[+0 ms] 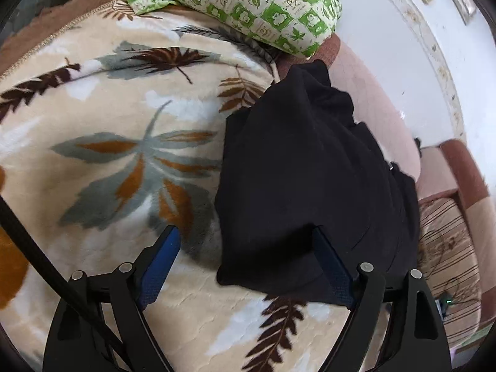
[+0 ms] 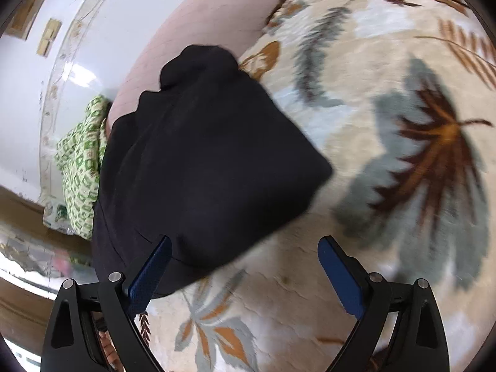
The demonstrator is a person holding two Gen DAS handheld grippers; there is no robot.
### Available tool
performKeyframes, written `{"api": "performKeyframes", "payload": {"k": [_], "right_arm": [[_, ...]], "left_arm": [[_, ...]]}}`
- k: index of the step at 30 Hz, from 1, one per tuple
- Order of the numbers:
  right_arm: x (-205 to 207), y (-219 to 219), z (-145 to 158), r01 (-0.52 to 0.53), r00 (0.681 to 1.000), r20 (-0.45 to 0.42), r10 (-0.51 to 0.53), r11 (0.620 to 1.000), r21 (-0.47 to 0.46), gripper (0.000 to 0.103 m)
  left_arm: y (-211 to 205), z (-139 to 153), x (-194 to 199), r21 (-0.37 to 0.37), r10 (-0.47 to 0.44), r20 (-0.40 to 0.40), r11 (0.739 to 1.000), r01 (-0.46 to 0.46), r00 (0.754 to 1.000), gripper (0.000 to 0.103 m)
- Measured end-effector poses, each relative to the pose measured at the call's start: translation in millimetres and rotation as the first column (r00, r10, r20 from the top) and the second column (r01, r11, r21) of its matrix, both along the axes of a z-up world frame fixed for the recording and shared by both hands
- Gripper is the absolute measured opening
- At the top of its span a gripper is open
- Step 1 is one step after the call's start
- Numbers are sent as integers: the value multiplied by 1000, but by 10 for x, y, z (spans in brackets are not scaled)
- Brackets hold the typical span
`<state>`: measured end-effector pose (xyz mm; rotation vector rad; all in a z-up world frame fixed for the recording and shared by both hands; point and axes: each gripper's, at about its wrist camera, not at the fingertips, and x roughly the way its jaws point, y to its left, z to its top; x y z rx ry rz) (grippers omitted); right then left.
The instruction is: Fold large clothes
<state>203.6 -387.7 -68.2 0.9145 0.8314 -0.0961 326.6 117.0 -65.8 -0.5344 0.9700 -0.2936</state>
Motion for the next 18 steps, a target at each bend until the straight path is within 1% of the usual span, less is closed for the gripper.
{"api": "performKeyframes", "payload": {"k": [3,5,6,9,12,14,15,16,17,18], "right_arm": [[215,83,-56,-48,999,8,48,999,-24,99],[312,118,-81,-68,997,30,68,998,-14,101],[369,127,-100,-73,996,46,72,997,2,102],[496,120,-159,-83,994,71,80,995,49,103],[570,119,-185,-94,992,95,87,994,64,103],[583,135,-179,-91,992,94,84,994,64,103],[565,151,-163,-89,992,96,83,994,64,94],[557,179,-116,-92,992,92,87,994,57,83],[535,198,-53,-92,992,93,88,995,34,78],[511,221,44,-93,990,105,91,996,16,67]], "left_arm": [[-45,-39,115,-39,-22,13,999,23,1000,88],[-113,-56,198,-83,-52,28,995,54,998,88],[-137,-51,229,-93,-72,35,993,75,997,91],[-290,-89,357,-73,-125,46,989,128,991,96],[-347,-143,438,-92,-123,42,988,127,991,97],[-364,-139,465,-103,-90,17,990,92,996,95],[-394,-104,465,-79,-80,3,994,80,997,82],[-414,-66,454,-52,-70,-2,996,70,998,73],[-455,44,408,-6,-52,11,999,52,999,56],[-473,118,340,23,-44,27,999,44,999,41]]}}
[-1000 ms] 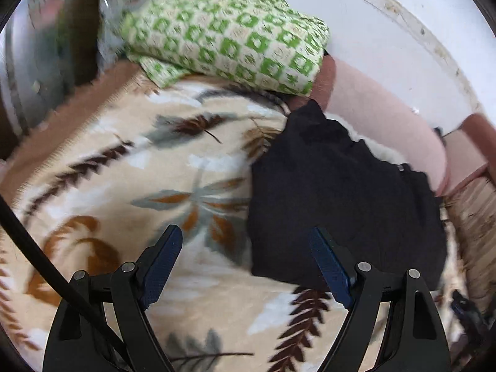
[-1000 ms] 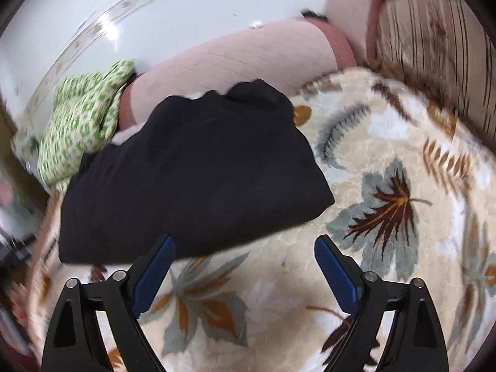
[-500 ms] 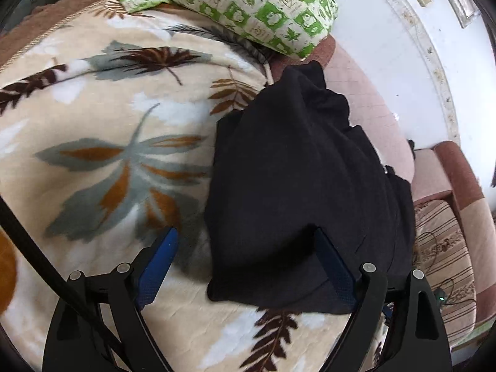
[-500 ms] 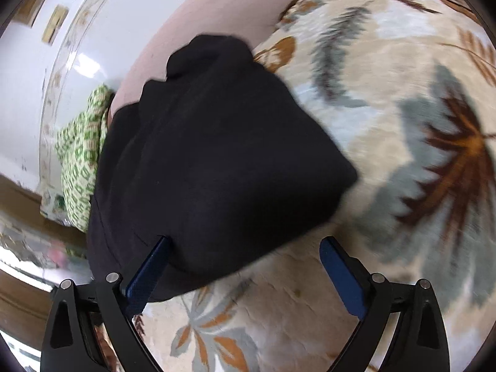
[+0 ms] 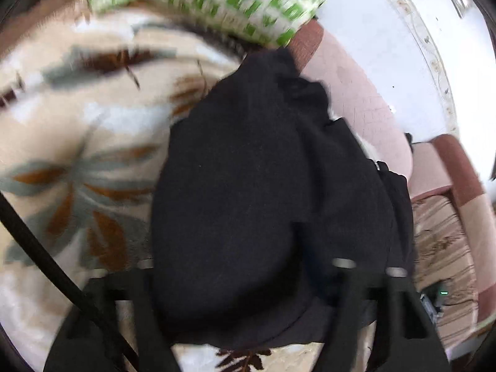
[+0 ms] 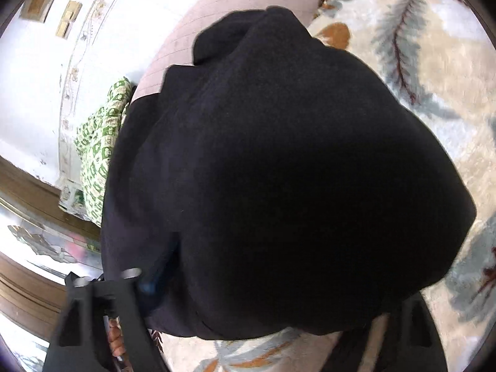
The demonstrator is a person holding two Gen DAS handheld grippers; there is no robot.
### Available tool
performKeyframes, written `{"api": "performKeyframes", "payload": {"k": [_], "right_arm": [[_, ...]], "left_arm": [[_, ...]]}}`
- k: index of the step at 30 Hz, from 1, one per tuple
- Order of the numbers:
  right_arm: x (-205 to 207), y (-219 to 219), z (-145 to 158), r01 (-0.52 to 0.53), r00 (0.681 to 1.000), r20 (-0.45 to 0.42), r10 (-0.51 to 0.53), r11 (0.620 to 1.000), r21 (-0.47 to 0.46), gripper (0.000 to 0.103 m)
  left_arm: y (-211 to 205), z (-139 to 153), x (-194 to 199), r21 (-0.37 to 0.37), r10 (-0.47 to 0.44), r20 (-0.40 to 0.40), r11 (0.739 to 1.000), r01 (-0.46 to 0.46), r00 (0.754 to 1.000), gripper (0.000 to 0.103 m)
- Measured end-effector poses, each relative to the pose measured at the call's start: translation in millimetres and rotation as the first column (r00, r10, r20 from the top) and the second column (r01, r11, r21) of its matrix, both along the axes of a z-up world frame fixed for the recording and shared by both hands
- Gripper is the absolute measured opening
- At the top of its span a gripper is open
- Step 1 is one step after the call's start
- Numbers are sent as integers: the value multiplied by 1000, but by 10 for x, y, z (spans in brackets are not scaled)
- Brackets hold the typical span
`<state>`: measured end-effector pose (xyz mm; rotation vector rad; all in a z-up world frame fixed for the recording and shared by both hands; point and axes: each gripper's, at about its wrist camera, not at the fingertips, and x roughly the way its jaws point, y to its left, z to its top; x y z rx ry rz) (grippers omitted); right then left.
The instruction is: Fold large clothes
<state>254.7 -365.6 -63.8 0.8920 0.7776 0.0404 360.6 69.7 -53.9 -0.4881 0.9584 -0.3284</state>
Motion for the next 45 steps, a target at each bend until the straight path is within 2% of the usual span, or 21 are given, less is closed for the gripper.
{"api": "performKeyframes", "payload": {"k": [2,3,5,8,12,17,19,21,24,27,31,34,36,37,39,41,43,45], "right_arm": [[-59,-19,123,-1,1000,30,0,1000,29,52],[-89,-20,182,-3,999,44,1,999,37,47],[-131,-1,274,-5,998,58,3,999,40,43],[-245,62,462,-19,996,82,16,999,36,42],[-445,132,630,-49,994,101,44,998,43,42],[-829,240,606,-80,995,60,75,994,75,41],[-920,210,541,-74,997,41,71,994,84,41],[-1007,192,417,-69,997,-15,71,995,77,44],[-1066,55,100,-5,993,-116,26,984,176,61],[-1147,-109,-44,56,993,-120,-22,954,293,66],[-1226,-178,21,79,991,-125,-45,955,285,68],[-1290,-205,34,123,983,-164,-80,953,276,70],[-1386,-257,55,167,978,-174,-119,941,294,71],[-1442,-269,65,186,974,-178,-137,936,297,71],[-1558,-302,129,225,967,-180,-180,933,280,72],[-1682,-316,277,278,955,-163,-248,939,200,72],[-1714,-280,445,315,945,-121,-304,944,94,74],[-1592,-161,628,296,951,-69,-300,953,-69,76]], "left_arm": [[-80,226,-112,70,11,40,997,-14,999,27],[-112,337,-183,79,8,64,997,-13,998,23],[-155,497,-304,100,10,98,995,-20,995,21],[-135,649,-446,105,20,101,994,-30,995,21],[-55,696,-559,103,26,64,994,-32,998,21],[61,668,-1021,117,14,26,993,-17,1000,22],[65,653,-1176,135,10,24,991,-13,1000,23],[65,614,-1283,152,19,11,988,-21,1000,30],[99,483,-1270,146,37,-20,989,-34,999,37],[223,442,-1312,86,26,-2,996,-26,1000,39],[397,495,-1366,66,41,10,997,-42,999,43],[565,582,-1423,64,109,24,992,-111,994,52],[647,657,-1470,114,194,73,973,-201,978,63],[675,704,-1496,154,234,106,956,-248,967,63],[674,808,-1526,236,280,177,919,-316,944,63],[603,878,-1522,282,281,227,897,-339,933,63],[480,919,-1488,308,251,253,895,-323,934,64],[276,941,-1375,329,208,264,898,-291,942,64]]}}
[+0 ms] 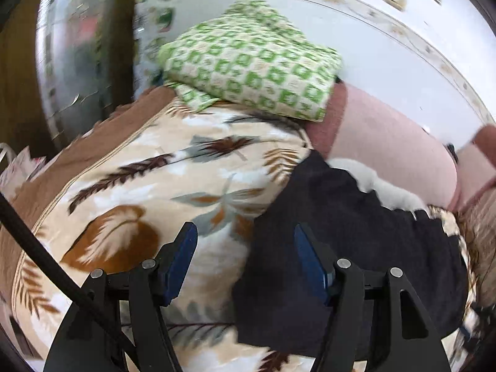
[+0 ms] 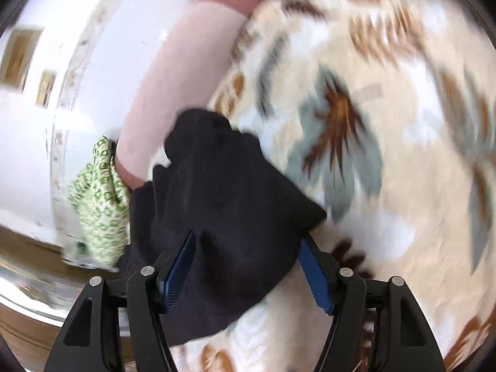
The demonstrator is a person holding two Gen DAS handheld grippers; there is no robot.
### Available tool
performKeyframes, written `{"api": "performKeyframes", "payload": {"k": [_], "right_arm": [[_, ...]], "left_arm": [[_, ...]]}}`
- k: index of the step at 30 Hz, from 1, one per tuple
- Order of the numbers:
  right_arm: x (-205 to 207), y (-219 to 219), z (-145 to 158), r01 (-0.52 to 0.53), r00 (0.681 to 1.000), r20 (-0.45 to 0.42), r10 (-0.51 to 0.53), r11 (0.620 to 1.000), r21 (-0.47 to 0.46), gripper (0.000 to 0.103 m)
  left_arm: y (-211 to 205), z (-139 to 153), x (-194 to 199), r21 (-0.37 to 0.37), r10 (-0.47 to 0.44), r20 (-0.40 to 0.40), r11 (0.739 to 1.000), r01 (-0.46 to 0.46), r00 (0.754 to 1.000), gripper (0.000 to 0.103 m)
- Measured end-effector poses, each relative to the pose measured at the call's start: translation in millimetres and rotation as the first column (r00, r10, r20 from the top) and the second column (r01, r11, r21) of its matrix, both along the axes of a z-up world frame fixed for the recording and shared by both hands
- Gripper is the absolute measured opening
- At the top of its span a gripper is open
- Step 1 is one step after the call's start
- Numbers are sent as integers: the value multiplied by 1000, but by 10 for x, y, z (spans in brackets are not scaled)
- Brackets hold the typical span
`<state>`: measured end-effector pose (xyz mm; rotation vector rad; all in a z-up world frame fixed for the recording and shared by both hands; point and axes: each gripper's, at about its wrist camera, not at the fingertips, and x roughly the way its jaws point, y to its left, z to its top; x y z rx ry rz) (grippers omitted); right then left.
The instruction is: Fold large clothes
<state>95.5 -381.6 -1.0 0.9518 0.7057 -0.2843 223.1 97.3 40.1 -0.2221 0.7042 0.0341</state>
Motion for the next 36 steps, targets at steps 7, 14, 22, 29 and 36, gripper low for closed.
{"api": "performKeyframes", "payload": {"k": [7,14,22,29,36], "right_arm": [[722,553,481,-174,962,135,237,914,-366,69],[1422,638,-53,-254,966,-77,246,859,-443,66],[1644,168,-414,-179,983,-96,154,917,-356,67],[1452,400,-65,-114,993,-86,83,870,-480,71],[905,788,449,-104,990,28,138,850,-516,78]], "left_arm": [[-411,-328,390,27,-85,-95,996,88,992,70],[-293,-705,665,43,-24,-178,999,32,984,85],[-143,-845,748,-53,2,-216,999,-14,976,91],[-235,-398,324,135,101,-64,987,-92,993,91],[-407,79,-391,334,121,198,925,-183,973,91]]}}
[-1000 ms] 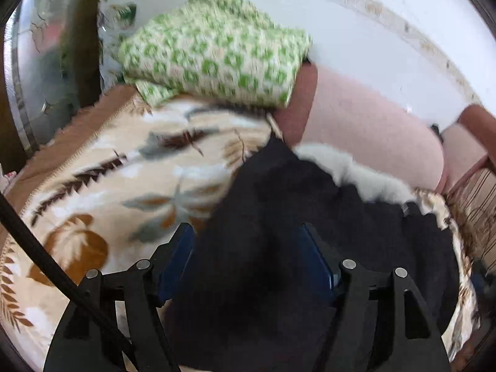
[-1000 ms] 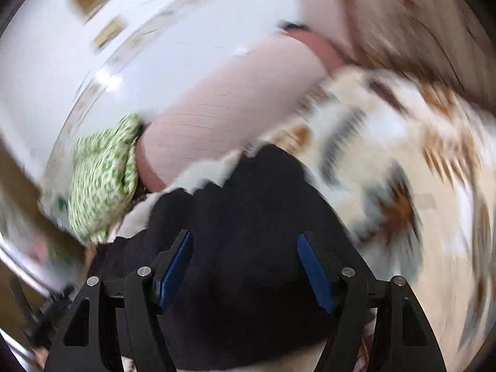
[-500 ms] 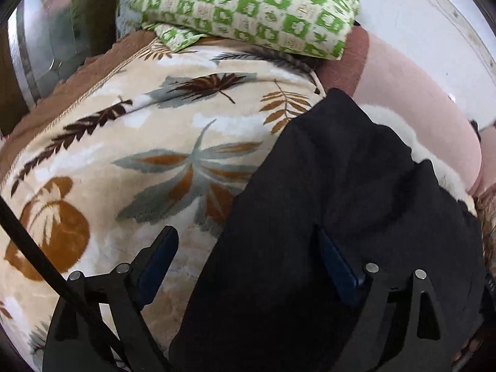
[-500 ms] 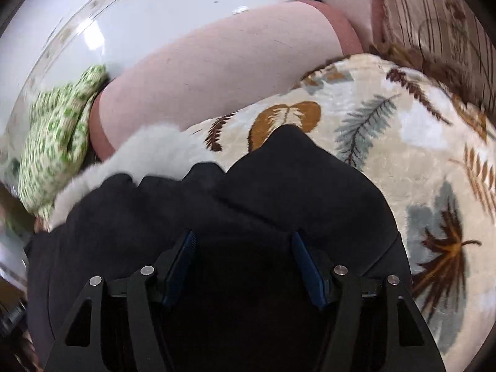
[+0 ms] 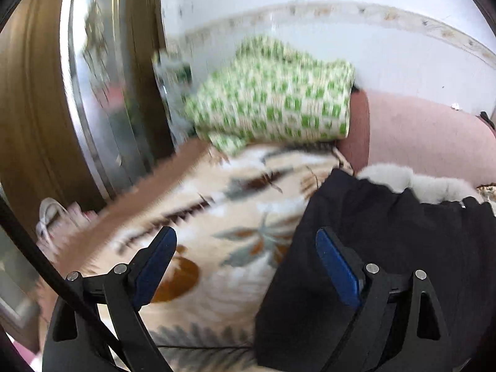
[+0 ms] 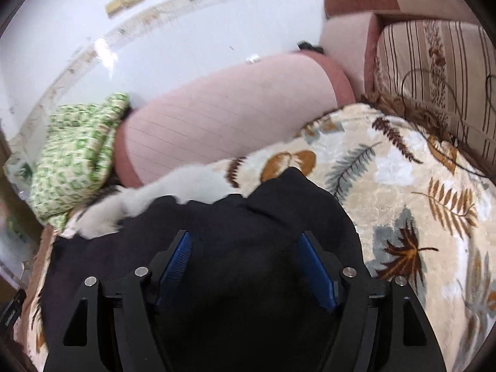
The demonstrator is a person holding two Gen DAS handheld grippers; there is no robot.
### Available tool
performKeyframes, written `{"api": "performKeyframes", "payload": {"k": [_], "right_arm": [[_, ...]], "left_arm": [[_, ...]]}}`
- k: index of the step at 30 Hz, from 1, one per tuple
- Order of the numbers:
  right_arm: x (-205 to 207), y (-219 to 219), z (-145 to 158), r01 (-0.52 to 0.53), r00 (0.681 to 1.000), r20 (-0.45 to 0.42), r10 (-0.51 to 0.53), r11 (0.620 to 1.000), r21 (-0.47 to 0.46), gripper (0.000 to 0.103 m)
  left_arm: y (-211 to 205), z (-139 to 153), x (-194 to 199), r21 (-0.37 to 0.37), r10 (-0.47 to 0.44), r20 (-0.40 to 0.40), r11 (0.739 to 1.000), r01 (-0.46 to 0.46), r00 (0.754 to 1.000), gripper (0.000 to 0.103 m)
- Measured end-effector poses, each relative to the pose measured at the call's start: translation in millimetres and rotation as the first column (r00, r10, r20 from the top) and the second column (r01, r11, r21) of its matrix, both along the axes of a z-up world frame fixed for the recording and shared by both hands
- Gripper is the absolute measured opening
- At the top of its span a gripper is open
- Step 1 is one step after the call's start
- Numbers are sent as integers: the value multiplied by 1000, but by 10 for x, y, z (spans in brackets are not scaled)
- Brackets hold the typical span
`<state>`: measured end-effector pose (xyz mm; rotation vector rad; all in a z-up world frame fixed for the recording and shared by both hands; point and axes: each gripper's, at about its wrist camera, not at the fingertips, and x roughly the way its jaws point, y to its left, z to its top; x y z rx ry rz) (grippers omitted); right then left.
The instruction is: Fold large clothes
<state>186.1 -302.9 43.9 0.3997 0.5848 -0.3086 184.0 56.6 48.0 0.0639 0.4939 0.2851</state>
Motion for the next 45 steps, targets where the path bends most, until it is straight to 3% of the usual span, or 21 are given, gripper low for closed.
{"api": "performKeyframes", "payload": {"k": [3,6,9,12,18,28,45], "right_arm": [[-198,237,185,-44,999,12,44,999,-24,81],[-563,544,294,-100,994,42,102,993,-60,89],[-872,752,223,-124,992,23,127,986,-109,92],[-1162,909,56,-118,993,-23,115,982,-151,92],[-1679,1072,-178,-101,993,-80,88,978,-182,92],[-2024,1103,-316,-84,990,-129,59,976,-202,92],[-2053,1242,-342,-99,985,-164,60,965,-244,92]], "left_arm": [[21,253,-398,-37,-62,86,997,66,994,96],[129,300,-806,-121,-120,119,983,135,986,98],[140,219,-1161,-191,-203,69,958,213,977,98],[26,44,-1416,-177,-224,-18,960,218,974,98],[-266,-226,-1876,-164,-336,-113,934,316,935,98],[-438,-242,-2152,-134,-335,-119,938,319,935,98],[-373,-400,-2167,-149,-321,-196,944,296,926,98]]}}
